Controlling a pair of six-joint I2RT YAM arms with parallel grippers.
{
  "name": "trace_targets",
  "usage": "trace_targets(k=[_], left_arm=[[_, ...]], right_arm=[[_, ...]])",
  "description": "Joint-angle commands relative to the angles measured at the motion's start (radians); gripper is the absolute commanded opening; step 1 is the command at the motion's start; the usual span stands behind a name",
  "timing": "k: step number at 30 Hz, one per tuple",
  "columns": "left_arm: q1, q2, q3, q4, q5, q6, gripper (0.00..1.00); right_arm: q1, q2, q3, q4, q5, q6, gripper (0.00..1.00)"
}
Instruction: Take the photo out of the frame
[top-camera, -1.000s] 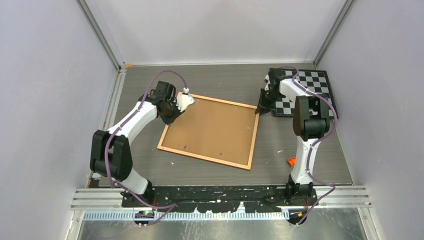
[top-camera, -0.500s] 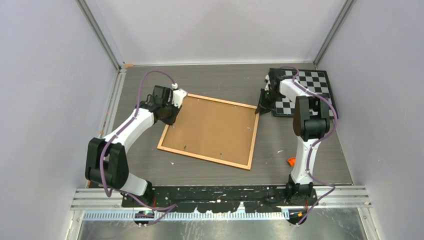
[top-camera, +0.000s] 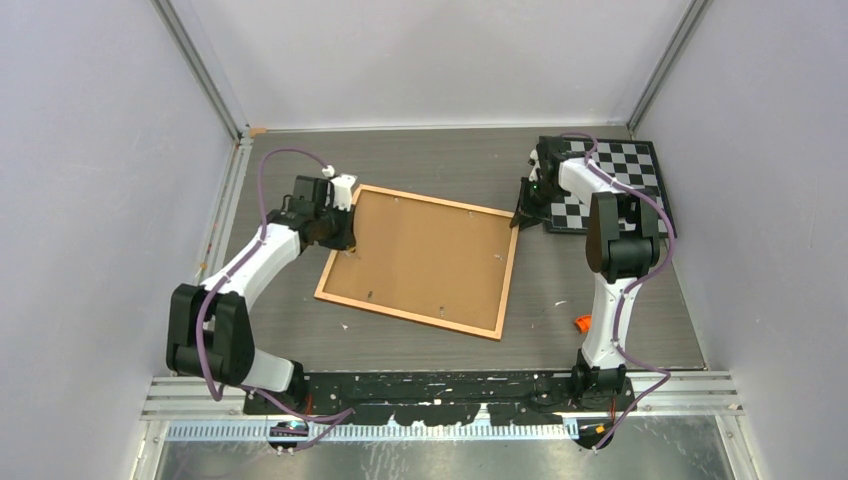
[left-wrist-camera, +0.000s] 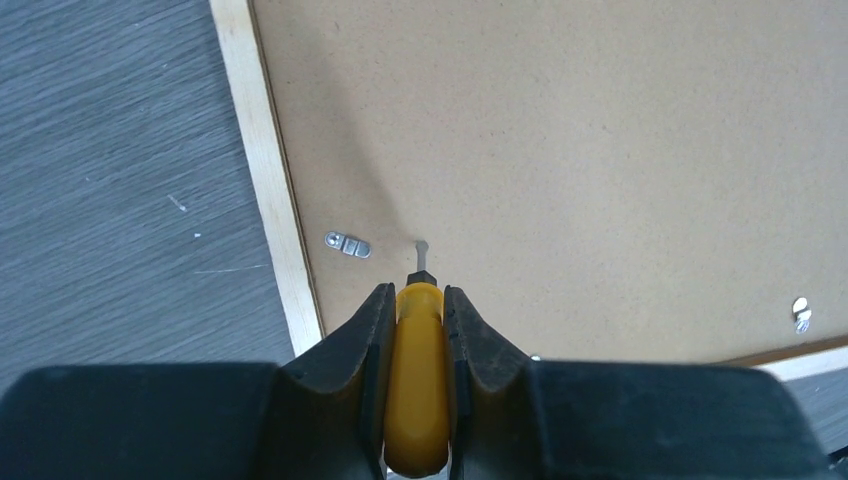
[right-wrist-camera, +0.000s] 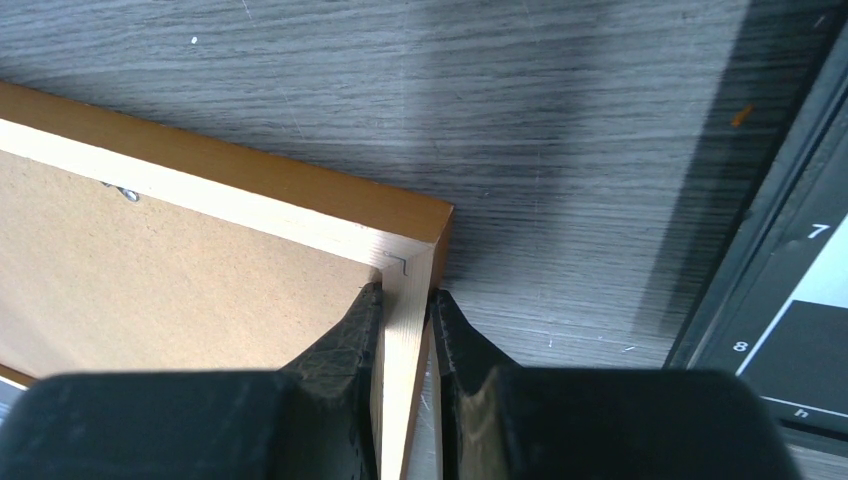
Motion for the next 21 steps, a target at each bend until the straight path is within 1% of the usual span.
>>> trace_targets(k=[1,4,7,14,21], left_arm=[[0.032,-0.044,-0.009,-0.063,0.072,0.15,0.0],[0.067,-0.043,0.0,-0.115,0.095,0.223,0.0],[0.07,-0.042,-0.008,-0.132,0.095,0.273,0.0],[0.07,-0.011,-0.034,-0.046,0.042,0.252,0.0],[0.07,0.019,-0.025,0.028,-0.018,0.286,0.0]], right_arm=[[0.008,-0.037,-0.025,0.055,0.04,-0.022,0.01],[0.007,-0.036,-0.026,0.053,0.035,-0.023,0.01],[0.008,-0.034,-0.024,0.054,0.027,-0.023,0.01],[0.011,-0.039,-0.028,0.052,0.02,-0.029,0.01],[0.013,-0.044,-0.027,0.049,0.028,-0.037,0.0]])
